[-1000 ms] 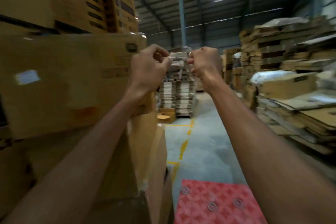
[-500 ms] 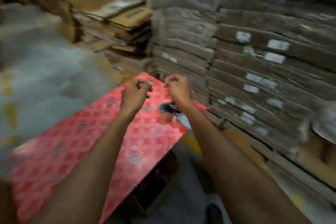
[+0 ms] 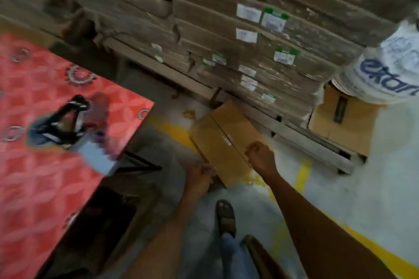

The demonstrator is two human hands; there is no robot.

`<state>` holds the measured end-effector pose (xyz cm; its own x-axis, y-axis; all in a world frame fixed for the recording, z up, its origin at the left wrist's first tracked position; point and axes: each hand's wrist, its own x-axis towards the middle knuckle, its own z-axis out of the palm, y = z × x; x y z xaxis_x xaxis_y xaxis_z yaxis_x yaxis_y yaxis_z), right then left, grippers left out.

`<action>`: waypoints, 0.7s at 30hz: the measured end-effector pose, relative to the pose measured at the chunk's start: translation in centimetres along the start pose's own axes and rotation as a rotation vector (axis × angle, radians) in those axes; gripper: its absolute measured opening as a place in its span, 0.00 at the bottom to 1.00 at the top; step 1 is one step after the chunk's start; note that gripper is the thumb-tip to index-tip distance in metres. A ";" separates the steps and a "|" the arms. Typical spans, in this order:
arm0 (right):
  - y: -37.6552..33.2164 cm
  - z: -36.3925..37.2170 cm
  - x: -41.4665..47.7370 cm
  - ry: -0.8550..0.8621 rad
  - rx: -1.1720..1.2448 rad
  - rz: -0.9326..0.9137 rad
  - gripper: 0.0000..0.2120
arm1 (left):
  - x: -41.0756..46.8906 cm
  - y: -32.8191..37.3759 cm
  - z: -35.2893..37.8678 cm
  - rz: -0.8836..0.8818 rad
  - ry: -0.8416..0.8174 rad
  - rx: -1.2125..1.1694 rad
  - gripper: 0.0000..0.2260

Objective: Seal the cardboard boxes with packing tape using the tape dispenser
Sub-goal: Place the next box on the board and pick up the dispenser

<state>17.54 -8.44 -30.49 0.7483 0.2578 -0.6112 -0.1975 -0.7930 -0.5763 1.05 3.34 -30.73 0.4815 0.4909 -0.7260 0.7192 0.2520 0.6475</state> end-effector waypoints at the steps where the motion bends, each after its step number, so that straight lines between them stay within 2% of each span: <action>1: 1.7 -0.2 3.3 -0.021 -0.013 0.034 0.11 | 2.5 -0.9 2.1 -0.037 0.002 0.010 0.04; 4: 6.5 0.0 12.6 -0.045 -0.046 0.118 0.14 | 10.0 -4.7 7.7 -0.163 -0.004 0.012 0.04; 9: 15.2 2.7 26.7 -0.058 -0.097 0.184 0.18 | 21.9 -11.6 15.5 -0.384 0.042 -0.128 0.08; 13: 21.8 5.1 35.3 -0.042 -0.181 0.220 0.33 | 29.0 -17.5 20.5 -0.493 0.054 -0.244 0.14; 16: 25.2 6.4 39.4 -0.037 -0.219 0.260 0.40 | 33.5 -24.8 22.5 -0.525 0.199 -0.279 0.25; 18: 26.2 6.8 40.5 -0.009 -0.198 0.241 0.37 | 33.5 -24.0 22.4 -0.595 0.254 -0.341 0.23; 20: 25.7 6.6 40.1 -0.007 -0.159 0.247 0.34 | 32.7 -22.4 21.9 -0.671 0.185 -0.436 0.19; 21: 25.3 6.2 39.7 -0.013 -0.135 0.250 0.34 | 32.1 -21.0 21.7 -0.689 0.153 -0.476 0.23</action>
<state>38.27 -14.83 -72.69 0.6790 0.0512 -0.7324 -0.2883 -0.8989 -0.3301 12.27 -4.23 -72.63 -0.0844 0.1979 -0.9766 0.5229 0.8431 0.1256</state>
